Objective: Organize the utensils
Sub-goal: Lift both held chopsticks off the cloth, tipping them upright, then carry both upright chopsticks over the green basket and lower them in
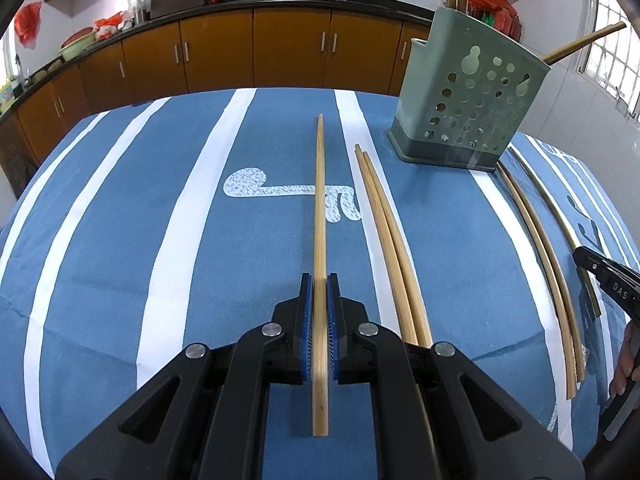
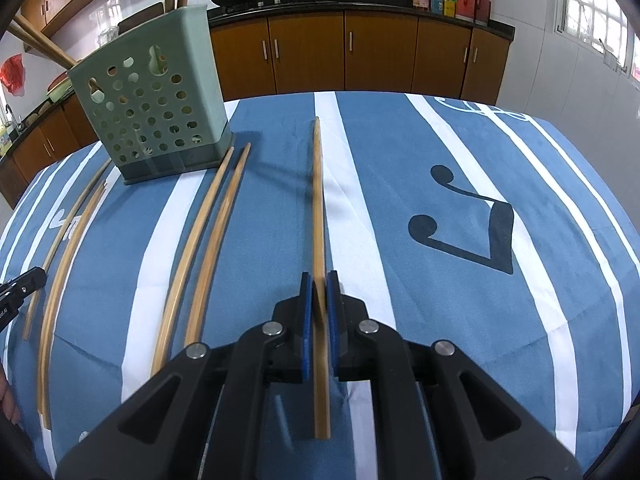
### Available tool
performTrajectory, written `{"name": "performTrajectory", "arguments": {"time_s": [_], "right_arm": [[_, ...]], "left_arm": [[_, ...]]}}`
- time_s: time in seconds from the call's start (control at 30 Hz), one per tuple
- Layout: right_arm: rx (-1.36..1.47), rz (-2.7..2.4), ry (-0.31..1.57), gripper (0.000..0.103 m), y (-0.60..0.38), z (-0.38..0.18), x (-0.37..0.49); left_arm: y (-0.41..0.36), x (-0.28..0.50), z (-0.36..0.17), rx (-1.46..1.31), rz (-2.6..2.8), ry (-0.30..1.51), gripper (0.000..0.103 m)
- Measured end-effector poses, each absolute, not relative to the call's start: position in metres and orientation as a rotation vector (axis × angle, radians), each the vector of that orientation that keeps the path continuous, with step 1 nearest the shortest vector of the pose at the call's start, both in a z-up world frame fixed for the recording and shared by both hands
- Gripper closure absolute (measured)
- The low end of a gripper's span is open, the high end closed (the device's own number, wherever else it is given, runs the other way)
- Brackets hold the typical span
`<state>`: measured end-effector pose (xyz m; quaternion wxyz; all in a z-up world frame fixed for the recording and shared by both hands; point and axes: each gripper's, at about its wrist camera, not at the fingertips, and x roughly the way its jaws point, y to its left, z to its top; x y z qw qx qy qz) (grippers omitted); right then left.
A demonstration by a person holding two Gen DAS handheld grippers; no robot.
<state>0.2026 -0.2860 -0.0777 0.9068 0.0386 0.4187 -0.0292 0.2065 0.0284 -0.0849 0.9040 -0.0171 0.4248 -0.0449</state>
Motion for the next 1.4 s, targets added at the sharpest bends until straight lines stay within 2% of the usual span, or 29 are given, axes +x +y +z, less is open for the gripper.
{"name": "performTrajectory", "arguments": {"time_s": [0.43, 1.2, 1.4], "right_arm": [[0.128, -0.042, 0.843, 0.095, -0.293, -0.07, 0.197], [0.18, 0.005, 0.509, 0.095, -0.308, 0.037, 0.157], [0.169, 0.01, 0.461, 0.095, -0.307, 0.053, 0.156]], "left_arm": [[0.031, 0.203, -0.081, -0.04, -0.102, 0.896, 0.096], [0.037, 0.175, 0.03, -0.078, -0.146, 0.61, 0.096], [0.037, 0.178, 0.044, -0.072, -0.145, 0.571, 0.096]]}}
